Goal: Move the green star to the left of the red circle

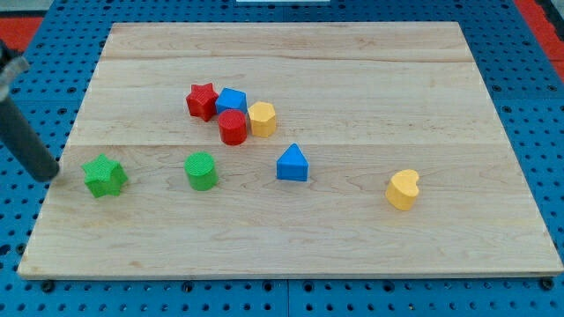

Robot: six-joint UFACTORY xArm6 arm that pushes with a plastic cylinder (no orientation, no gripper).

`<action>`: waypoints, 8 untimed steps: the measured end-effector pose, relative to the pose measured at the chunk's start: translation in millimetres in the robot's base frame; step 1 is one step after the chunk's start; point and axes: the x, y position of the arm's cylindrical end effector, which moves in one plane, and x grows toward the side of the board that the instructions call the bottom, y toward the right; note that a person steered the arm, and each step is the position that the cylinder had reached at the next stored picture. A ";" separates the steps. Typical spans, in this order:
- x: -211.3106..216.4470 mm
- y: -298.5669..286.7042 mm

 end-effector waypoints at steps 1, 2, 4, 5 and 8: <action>29.4 34.1; 6.6 47.6; -24.2 44.8; -24.2 -28.0; -54.5 90.4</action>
